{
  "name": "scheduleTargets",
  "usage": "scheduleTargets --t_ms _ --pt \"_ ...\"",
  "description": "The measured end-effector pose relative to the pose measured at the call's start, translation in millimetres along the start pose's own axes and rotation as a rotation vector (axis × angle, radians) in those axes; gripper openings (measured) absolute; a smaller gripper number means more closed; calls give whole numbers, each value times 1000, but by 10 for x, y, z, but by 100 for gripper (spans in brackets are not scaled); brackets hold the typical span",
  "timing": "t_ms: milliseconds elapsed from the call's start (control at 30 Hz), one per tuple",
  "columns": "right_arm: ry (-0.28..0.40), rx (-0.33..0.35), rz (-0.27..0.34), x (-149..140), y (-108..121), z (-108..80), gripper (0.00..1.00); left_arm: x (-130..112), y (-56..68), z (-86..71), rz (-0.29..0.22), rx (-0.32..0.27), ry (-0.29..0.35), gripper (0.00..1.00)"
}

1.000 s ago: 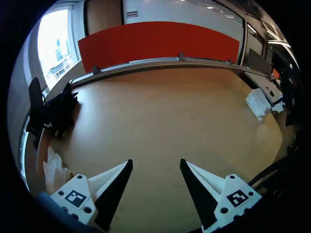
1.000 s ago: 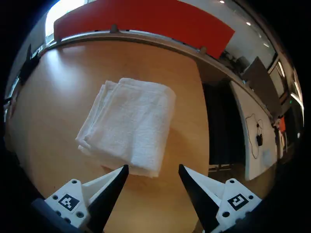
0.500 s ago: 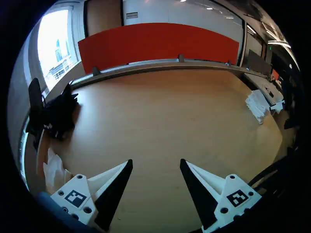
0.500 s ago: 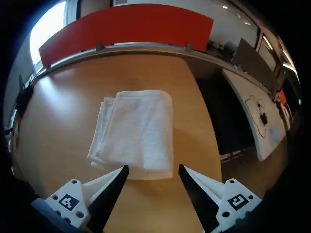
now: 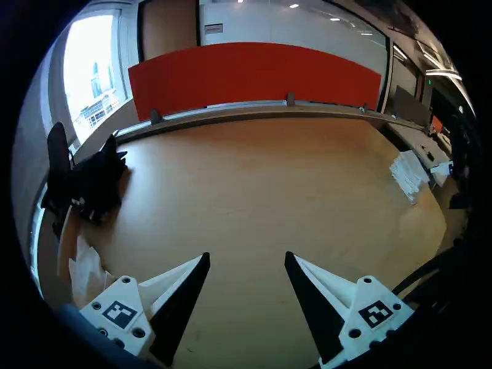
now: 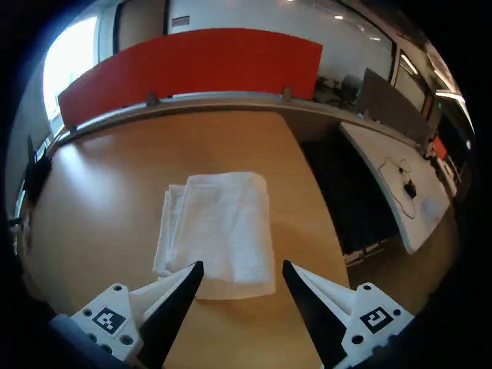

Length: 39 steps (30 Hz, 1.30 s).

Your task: Fold towel

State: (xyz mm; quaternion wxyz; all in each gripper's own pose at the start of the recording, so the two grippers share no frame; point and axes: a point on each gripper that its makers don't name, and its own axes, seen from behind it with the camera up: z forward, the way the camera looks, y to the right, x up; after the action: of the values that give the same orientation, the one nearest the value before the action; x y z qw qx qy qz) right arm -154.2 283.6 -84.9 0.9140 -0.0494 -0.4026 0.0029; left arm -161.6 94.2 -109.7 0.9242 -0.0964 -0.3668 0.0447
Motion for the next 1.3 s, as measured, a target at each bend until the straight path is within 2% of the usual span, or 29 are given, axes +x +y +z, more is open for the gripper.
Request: scheduleTargets --t_ms 300,567,967,1300 --pt "210 -27 47 463 -132 -243 100 132 -75 -42 -16 11 35 90" --pt "349 -68 72 705 -191 -417 100 224 -131 -74 -27 20 62 90" --pt "435 -85 49 829 -354 -558 99 371 -187 -52 -48 28 112 90" --pt "505 -61 53 1022 -530 -702 100 928 -419 -103 -89 97 299 90"
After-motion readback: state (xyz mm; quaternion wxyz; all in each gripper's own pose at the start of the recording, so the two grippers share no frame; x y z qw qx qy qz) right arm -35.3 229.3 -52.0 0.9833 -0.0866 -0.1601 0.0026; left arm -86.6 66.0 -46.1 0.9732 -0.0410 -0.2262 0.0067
